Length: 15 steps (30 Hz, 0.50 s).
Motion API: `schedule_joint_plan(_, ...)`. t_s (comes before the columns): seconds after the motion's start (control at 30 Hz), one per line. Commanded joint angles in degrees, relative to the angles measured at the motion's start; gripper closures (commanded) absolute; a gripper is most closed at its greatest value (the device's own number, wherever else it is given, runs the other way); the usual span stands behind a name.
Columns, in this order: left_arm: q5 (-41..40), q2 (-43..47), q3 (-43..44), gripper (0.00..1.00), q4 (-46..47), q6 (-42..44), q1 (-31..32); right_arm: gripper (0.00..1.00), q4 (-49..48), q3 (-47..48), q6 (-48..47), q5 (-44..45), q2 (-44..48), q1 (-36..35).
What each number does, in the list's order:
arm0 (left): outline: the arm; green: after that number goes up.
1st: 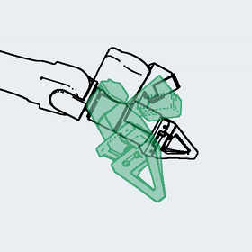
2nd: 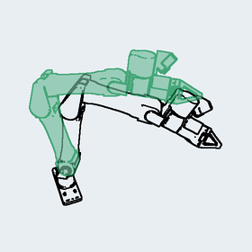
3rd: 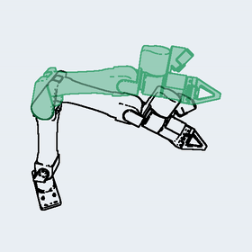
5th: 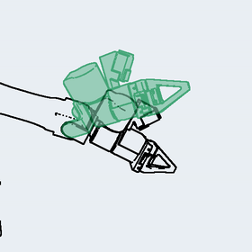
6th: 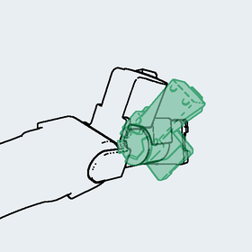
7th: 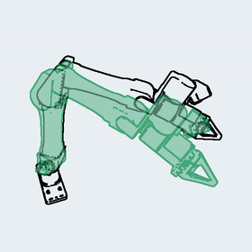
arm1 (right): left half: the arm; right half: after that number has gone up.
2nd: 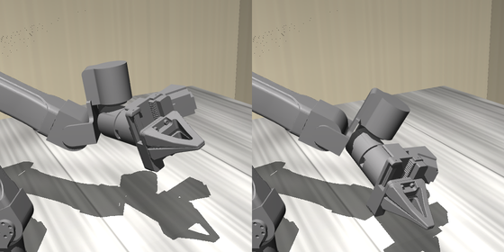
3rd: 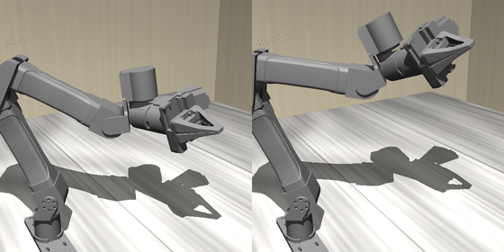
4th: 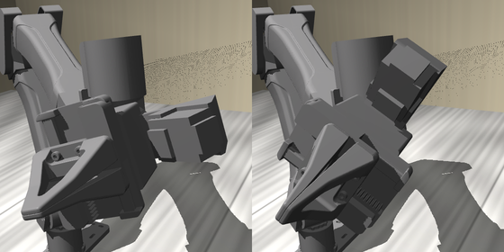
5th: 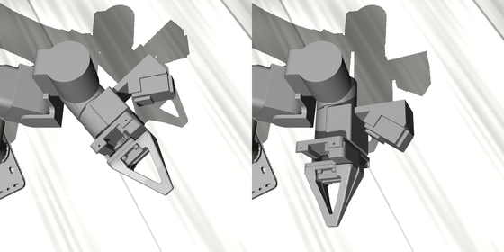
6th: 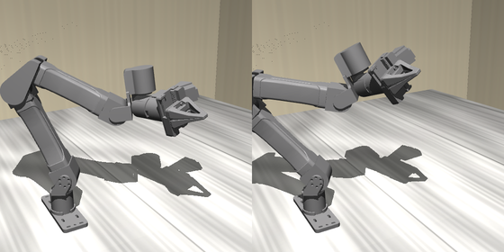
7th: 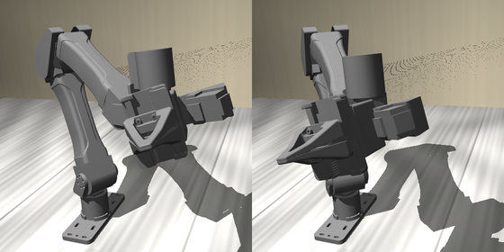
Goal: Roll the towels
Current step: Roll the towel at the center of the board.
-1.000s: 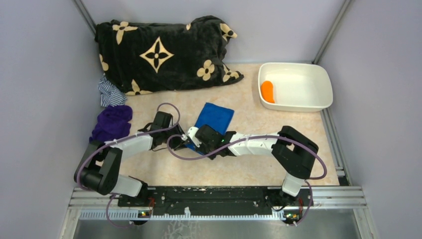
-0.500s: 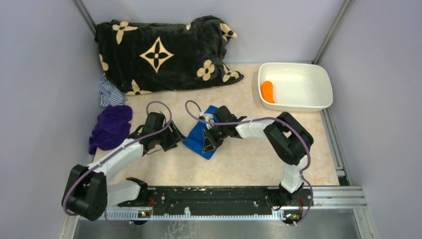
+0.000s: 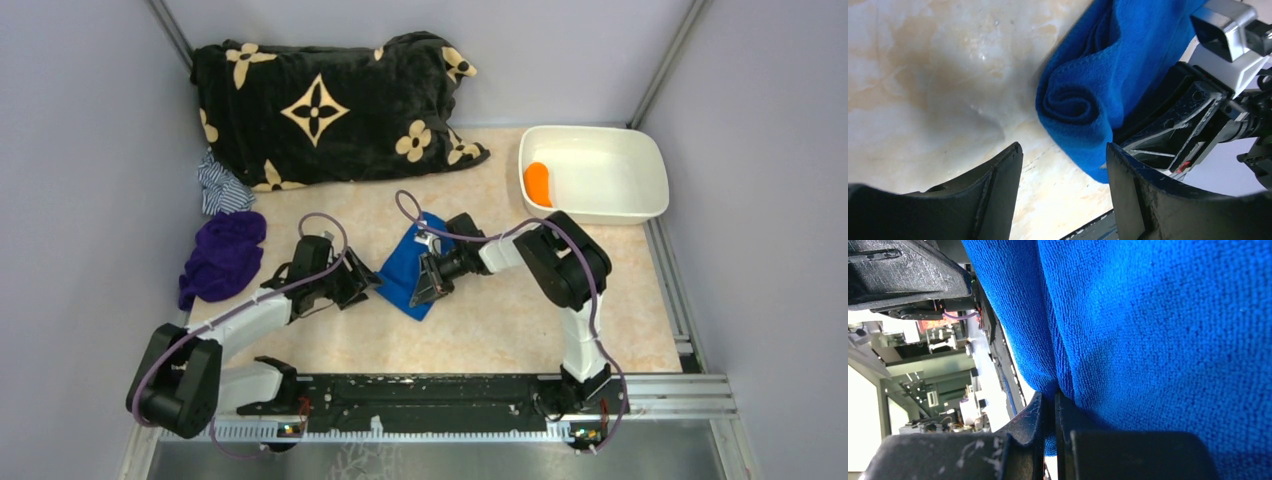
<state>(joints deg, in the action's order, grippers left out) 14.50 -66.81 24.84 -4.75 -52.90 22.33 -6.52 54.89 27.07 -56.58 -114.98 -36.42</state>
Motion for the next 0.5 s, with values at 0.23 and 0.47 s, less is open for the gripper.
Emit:
schedule_joint_plan(0.23,-0.30,-10.38,-0.34,0.43,11.77,-1.78,-0.19,1.00,6.13,1.93,-3.68,3.33,-1.47,1.62)
schedule_joint_plan(0.47,-2.47,-14.93,0.91,0.54,8.06,-1.79,-0.19,0.80,10.36,1.49,-11.88,12.69,10.32,-0.92)
